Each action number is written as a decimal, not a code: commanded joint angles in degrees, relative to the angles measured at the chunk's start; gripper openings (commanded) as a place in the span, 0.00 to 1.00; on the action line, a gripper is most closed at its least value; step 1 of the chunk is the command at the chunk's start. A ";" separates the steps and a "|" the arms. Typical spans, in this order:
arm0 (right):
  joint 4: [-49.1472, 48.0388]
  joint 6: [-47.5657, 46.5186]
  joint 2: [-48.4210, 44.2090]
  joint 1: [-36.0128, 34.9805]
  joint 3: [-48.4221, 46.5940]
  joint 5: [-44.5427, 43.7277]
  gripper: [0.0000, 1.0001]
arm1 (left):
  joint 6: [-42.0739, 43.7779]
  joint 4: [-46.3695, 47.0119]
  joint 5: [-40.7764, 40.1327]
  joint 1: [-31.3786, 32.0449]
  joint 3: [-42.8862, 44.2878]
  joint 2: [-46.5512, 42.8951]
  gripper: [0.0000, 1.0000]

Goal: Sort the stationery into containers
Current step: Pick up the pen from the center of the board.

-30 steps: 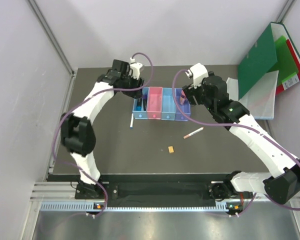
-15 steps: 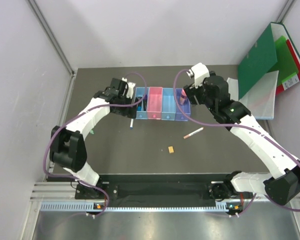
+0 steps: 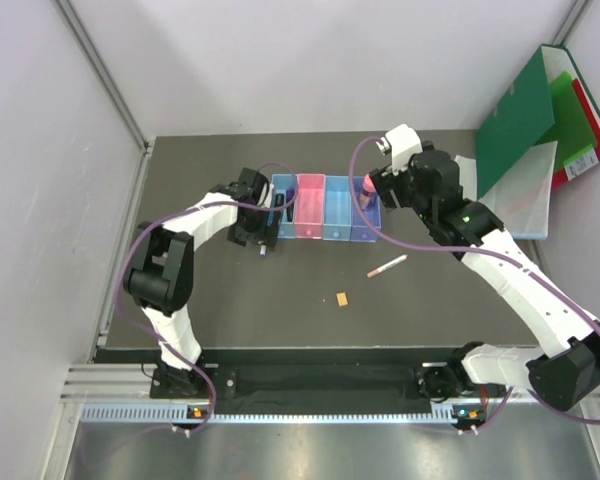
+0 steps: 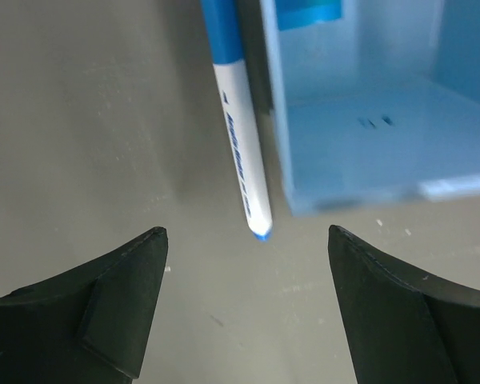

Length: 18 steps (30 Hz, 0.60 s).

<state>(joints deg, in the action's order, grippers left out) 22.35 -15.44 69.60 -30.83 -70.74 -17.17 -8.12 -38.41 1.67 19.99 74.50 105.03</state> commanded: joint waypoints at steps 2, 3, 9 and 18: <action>-0.82 0.50 -1.84 0.95 -1.15 1.08 0.80 | -1.81 4.31 -4.04 0.40 2.05 3.15 0.82; -0.90 0.59 -1.75 1.03 -1.15 1.08 0.80 | -1.99 4.40 -4.22 0.49 2.31 3.59 0.81; -0.55 1.20 -1.31 1.38 -1.77 1.61 0.80 | -2.16 5.72 -5.36 0.93 2.32 5.97 0.66; -0.55 1.73 -0.61 1.47 -3.44 2.49 0.80 | -1.99 6.42 -6.51 1.46 0.57 6.59 0.16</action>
<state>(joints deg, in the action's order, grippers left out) 22.44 -14.76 69.63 -29.89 -71.02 -15.35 -9.91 -34.02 -2.94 21.37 75.64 110.41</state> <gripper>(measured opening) 0.798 0.260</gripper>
